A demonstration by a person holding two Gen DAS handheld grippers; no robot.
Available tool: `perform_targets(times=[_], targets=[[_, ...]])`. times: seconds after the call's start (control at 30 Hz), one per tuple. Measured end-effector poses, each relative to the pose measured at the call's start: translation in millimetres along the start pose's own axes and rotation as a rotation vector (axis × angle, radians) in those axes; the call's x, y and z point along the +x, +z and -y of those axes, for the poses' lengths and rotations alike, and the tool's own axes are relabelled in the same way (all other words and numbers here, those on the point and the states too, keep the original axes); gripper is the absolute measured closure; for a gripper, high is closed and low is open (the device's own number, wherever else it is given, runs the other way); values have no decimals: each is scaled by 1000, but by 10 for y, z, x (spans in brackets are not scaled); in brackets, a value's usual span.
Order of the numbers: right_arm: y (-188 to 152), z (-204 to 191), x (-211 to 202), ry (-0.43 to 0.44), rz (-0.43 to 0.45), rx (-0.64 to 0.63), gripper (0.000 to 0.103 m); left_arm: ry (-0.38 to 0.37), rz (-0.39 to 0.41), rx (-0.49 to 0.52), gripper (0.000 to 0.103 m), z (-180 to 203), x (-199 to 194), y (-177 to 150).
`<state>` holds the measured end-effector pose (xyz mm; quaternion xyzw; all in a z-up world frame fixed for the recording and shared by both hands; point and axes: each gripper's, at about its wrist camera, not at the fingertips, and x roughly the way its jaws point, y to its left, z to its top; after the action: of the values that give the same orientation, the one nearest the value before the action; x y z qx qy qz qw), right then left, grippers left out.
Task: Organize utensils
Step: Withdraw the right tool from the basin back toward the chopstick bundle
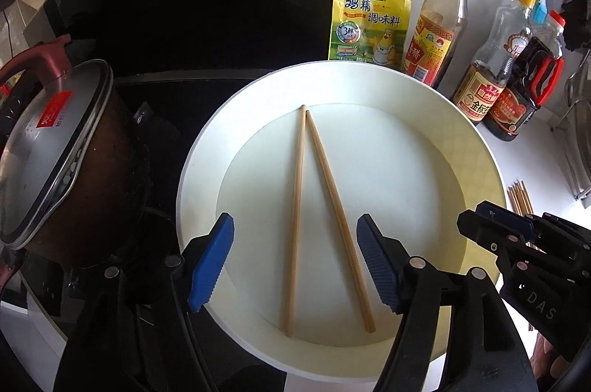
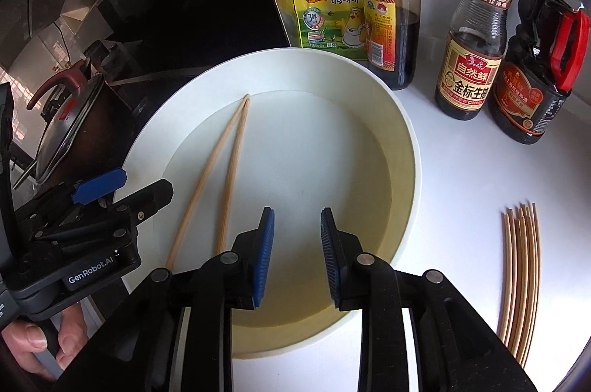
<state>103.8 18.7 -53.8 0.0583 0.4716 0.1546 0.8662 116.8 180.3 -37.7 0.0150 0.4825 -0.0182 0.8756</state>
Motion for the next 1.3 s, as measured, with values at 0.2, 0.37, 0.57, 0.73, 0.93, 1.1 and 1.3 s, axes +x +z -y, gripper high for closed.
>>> perform_targets(times=[0.2, 0.37, 0.57, 0.73, 0.93, 1.1, 1.3], targets=[[-130, 9, -198, -4, 20, -1, 76, -2, 20, -1, 31, 44, -180, -112], [-262, 33, -372, -9, 33, -2, 71, -1, 29, -10, 29, 106, -301, -212], [-437, 140, -585, -29, 39, 1, 63, -22, 32, -6, 27, 300, -439, -333], [-611, 321, -753, -48, 36, 17, 59, -42, 30, 7, 26, 520, -548, -443], [-871, 594, -943, -69, 33, 39, 53, -67, 23, 32, 23, 799, -642, -558], [-1056, 864, -1097, -98, 39, 69, 50, -95, 11, 57, 21, 1062, -680, -654], [-1272, 1229, -1243, -152, 45, 115, 48, -141, -3, 106, 20, 1439, -688, -804]])
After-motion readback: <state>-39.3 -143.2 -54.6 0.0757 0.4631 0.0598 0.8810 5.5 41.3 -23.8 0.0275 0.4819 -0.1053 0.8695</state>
